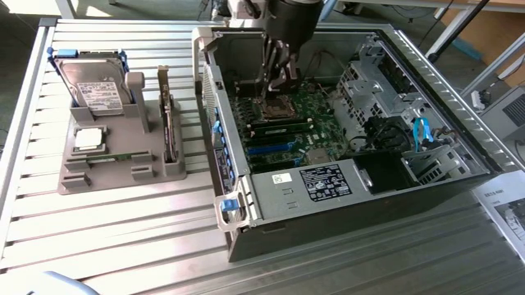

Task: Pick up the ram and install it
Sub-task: 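Press down the ram until it locks into place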

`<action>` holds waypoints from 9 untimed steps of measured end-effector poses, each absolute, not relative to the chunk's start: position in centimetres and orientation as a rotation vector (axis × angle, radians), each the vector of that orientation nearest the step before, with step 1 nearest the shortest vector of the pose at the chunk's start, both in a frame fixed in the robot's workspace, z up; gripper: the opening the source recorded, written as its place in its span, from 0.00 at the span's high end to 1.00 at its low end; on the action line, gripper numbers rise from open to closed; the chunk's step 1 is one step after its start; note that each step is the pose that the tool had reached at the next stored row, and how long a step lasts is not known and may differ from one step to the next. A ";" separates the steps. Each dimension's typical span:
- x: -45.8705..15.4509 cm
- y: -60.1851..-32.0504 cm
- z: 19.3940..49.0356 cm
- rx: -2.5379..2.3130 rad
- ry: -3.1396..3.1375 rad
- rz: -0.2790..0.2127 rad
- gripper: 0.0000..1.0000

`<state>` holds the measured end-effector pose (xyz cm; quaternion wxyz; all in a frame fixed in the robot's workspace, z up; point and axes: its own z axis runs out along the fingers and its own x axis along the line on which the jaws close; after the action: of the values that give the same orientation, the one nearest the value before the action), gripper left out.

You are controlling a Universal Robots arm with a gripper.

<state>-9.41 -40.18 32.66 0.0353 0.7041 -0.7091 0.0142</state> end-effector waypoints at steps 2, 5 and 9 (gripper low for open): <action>-9.4 -40.2 33.1 2.163 -2.178 0.045 0.90; -9.4 -40.2 33.8 2.162 -2.177 0.047 0.90; -9.4 -40.2 33.9 2.162 -2.177 0.048 0.90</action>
<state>-9.41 -40.17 33.90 0.0367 0.7040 -0.7090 0.0157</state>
